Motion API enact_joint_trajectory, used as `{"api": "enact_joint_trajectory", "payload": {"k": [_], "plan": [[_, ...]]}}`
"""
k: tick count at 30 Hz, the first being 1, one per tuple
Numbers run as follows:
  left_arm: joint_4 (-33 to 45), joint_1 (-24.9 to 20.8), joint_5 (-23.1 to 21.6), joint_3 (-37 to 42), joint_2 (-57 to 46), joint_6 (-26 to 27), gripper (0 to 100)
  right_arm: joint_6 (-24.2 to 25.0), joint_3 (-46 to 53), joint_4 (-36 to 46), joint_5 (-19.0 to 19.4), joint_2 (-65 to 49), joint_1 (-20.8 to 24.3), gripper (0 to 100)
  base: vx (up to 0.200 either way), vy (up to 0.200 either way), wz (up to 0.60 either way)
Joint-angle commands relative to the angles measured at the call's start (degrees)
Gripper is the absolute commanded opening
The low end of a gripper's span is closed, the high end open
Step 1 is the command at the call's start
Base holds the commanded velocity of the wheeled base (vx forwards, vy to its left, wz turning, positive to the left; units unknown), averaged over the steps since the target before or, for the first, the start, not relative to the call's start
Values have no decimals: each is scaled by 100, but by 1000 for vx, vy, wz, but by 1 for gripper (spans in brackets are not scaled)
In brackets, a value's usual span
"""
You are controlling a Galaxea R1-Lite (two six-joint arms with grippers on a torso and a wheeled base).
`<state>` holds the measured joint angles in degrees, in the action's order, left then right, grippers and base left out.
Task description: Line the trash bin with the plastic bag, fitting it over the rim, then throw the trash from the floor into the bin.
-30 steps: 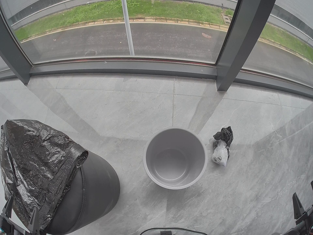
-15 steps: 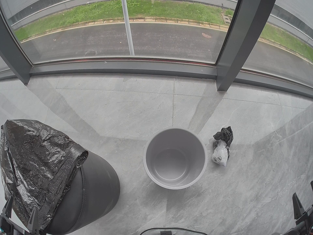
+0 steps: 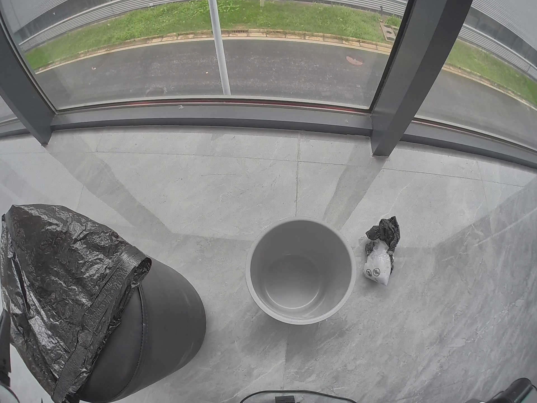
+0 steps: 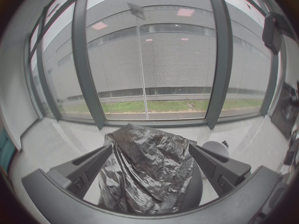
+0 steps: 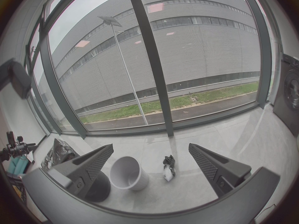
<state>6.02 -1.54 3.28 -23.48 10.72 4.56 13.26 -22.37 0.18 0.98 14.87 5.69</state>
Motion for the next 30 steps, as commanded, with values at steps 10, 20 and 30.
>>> {"api": "enact_joint_trajectory", "payload": {"k": [10, 20, 30], "plan": [[110, -365, -521, -69, 2031, 4123, 100, 247, 22, -1934, 26, 3162, 1285, 100, 0, 0, 0], [83, -383, -512, -78, 2198, 4774, 100, 212, 163, -1934, 34, 3241, 1303, 100, 0, 0, 0], [66, -980, -425, -368, 2971, 4756, 100, 212, 233, -1934, 34, 3364, 1312, 100, 0, 0, 0]]}}
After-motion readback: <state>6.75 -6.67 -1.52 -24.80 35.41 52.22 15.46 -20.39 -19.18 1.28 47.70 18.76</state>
